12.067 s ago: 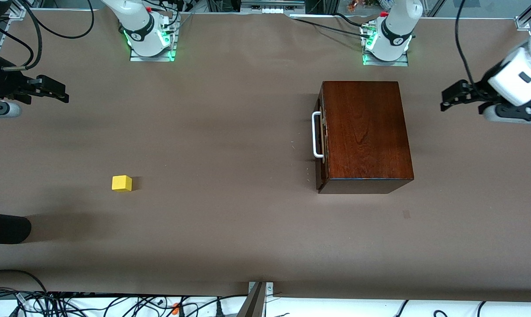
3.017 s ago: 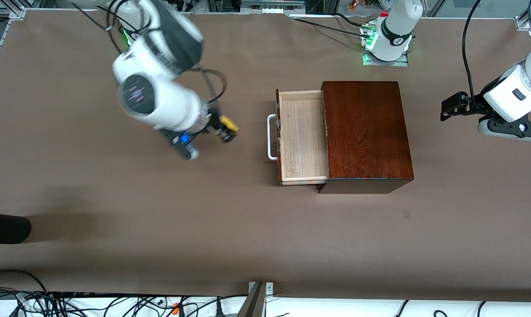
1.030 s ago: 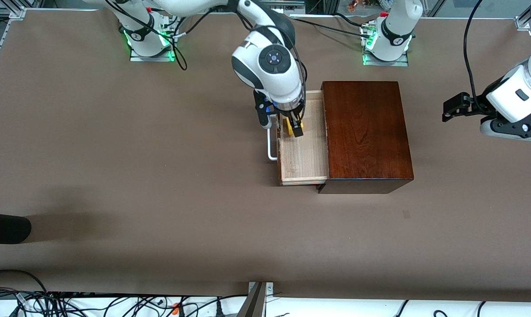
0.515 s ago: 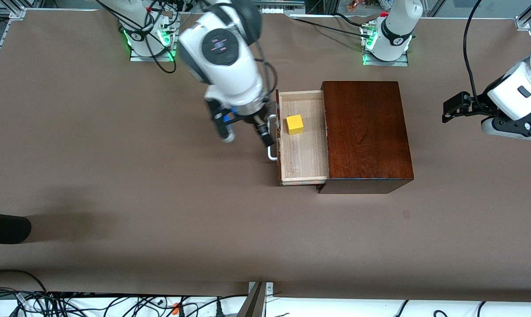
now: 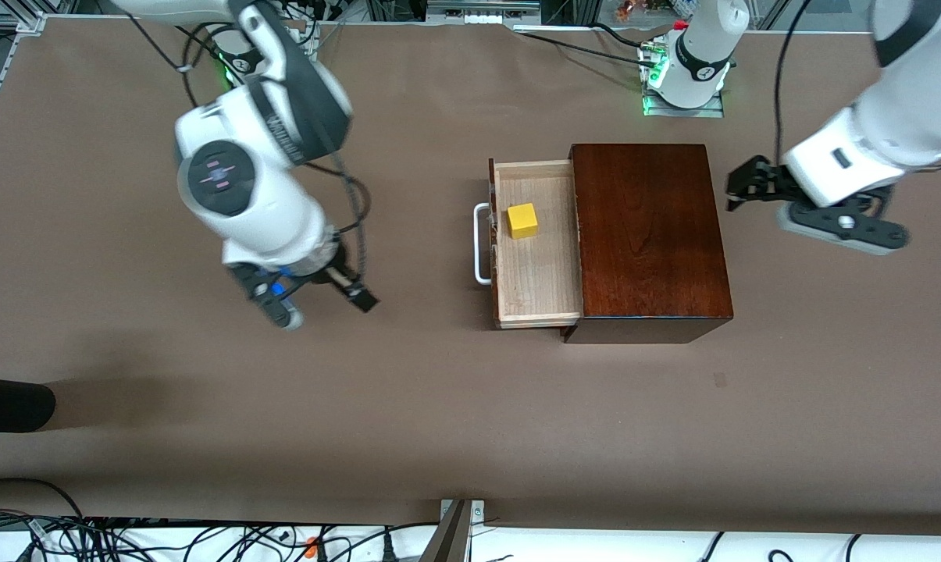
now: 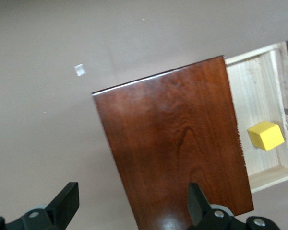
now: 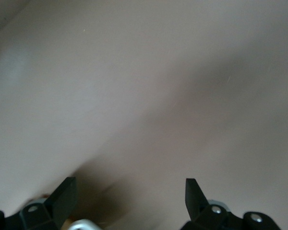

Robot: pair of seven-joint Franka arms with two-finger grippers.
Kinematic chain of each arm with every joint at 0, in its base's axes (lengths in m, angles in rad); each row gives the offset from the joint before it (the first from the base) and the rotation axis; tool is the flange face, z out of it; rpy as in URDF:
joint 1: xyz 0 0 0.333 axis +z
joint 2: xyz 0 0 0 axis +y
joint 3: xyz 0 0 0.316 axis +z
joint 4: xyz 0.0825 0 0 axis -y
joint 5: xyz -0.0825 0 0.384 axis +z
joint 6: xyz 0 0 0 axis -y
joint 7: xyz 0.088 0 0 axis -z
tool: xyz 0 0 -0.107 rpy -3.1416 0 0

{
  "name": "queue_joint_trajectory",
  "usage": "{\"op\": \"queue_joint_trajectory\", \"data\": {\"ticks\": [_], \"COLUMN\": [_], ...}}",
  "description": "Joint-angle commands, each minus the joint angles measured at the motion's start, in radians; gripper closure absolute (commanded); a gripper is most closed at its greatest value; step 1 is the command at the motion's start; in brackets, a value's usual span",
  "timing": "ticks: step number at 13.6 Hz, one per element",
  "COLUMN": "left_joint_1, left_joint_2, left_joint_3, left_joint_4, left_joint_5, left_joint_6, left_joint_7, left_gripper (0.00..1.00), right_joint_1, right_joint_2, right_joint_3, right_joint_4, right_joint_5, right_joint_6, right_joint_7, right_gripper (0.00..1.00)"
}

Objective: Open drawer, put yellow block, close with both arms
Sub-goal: 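Withdraw the right gripper while the left gripper reaches the drawer front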

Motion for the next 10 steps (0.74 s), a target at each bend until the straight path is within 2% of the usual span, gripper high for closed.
{"op": "queue_joint_trajectory", "data": {"ticks": [1, 2, 4, 7, 8, 10], "left_joint_1": [-0.009, -0.012, -0.019, -0.027, -0.053, -0.117], "left_joint_2": [0.055, 0.083, 0.144, 0.21, 0.236, 0.281], "left_joint_3": [-0.05, -0.069, -0.159, -0.279, -0.287, -0.287], "left_joint_4": [0.034, 0.054, 0.103, 0.11, 0.11, 0.11], "left_joint_5": [-0.034, -0.06, -0.063, -0.051, -0.049, -0.019], "left_joint_6": [0.0, 0.0, 0.02, 0.125, 0.154, 0.208], "left_joint_7": [0.019, 0.019, 0.022, 0.022, 0.033, 0.191], "left_gripper": [0.0, 0.0, 0.0, 0.0, 0.0, 0.0], "right_joint_1": [-0.123, -0.163, -0.237, -0.321, -0.329, -0.354], "right_joint_2": [-0.187, -0.221, -0.281, -0.35, -0.379, -0.433], "right_joint_3": [0.011, 0.01, -0.01, -0.064, -0.097, -0.113], "right_joint_4": [-0.257, -0.303, -0.371, -0.422, -0.431, -0.422], "right_joint_5": [0.009, 0.009, 0.009, 0.001, -0.005, -0.029], "right_joint_6": [0.008, 0.008, 0.011, -0.001, -0.004, -0.07], "right_joint_7": [-0.338, -0.462, -0.691, -1.016, -1.093, -1.155], "right_gripper": [0.0, 0.0, 0.0, 0.0, 0.0, 0.0]}}
